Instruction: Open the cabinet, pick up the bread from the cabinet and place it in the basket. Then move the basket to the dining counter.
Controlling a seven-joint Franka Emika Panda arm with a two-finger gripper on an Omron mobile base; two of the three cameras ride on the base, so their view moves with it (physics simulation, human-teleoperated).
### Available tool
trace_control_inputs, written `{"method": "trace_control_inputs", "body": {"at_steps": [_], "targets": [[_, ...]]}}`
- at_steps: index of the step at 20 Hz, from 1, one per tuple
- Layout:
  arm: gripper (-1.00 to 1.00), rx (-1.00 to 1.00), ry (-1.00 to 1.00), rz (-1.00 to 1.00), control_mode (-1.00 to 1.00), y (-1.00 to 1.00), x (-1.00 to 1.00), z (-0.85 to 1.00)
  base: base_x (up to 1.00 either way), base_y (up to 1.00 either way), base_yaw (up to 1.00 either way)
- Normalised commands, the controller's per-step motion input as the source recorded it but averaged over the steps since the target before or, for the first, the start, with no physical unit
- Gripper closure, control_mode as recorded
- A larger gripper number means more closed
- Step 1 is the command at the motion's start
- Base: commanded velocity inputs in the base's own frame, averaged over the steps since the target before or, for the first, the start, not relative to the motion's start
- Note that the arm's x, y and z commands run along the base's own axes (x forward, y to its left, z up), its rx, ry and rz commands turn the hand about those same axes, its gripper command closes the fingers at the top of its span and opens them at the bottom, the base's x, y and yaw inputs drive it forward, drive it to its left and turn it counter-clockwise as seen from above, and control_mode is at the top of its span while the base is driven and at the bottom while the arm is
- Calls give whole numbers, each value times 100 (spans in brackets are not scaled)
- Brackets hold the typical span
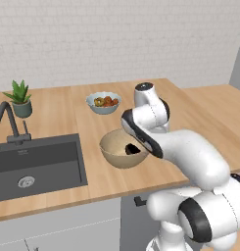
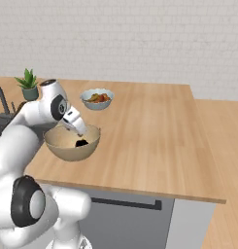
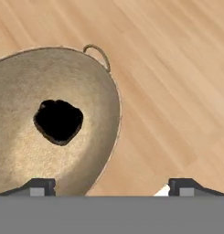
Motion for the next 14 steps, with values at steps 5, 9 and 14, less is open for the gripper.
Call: {"method": "trace_control_inputs", "body": {"at_steps": [5, 9, 14], "targets": [[-100, -21, -4, 37, -100, 14, -81, 78, 0, 0, 0], [-100, 0, -13, 43, -100, 0, -100, 8, 0, 0, 0], [-100, 0, -15, 40, -100, 1, -100, 12, 0, 0, 0]]}}
